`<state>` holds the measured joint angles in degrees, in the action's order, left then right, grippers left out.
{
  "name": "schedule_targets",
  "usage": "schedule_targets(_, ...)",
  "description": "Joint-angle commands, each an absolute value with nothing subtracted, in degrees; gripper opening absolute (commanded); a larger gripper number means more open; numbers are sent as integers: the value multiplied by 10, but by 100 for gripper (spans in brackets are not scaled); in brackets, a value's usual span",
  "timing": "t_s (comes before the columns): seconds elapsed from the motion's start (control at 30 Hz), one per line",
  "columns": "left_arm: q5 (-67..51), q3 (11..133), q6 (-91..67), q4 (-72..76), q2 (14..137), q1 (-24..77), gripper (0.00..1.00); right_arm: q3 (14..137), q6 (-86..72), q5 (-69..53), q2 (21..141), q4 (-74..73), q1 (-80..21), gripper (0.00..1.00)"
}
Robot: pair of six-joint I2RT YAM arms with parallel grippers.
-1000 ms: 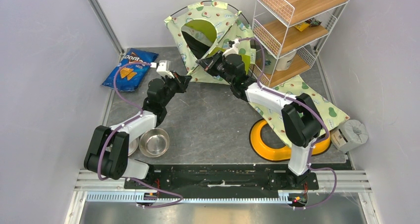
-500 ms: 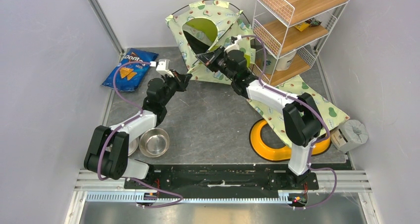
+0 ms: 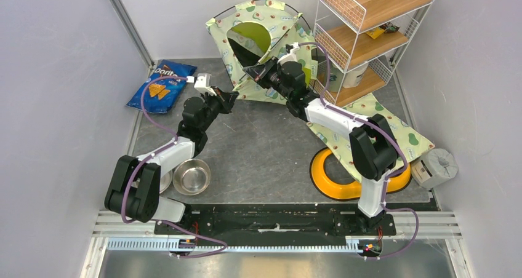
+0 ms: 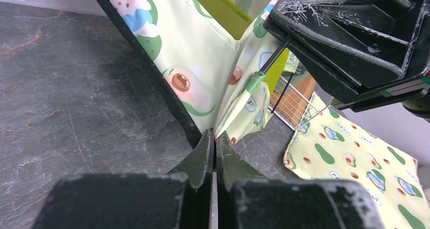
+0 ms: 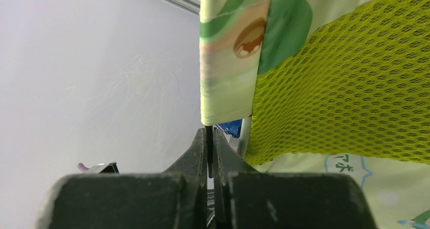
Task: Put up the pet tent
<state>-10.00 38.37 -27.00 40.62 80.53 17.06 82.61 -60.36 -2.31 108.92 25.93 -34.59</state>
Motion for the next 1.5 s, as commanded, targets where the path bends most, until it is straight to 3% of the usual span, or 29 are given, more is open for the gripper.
schedule_targets(0.0,-64,344,-250,258,823,149,2,864,-564,243,1096,334,-217,0)
schedule_targets(0.33,-61,347,-253,257,825,149,2,853,-537,231,1101,338,-217,0)
schedule_targets(0.7,-50,353,-251,244,826,150,2,841,-553,137,1070,336,-212,0)
schedule_targets(1.47,-53,352,-245,239,829,149,2,817,-521,145,1046,348,-210,0)
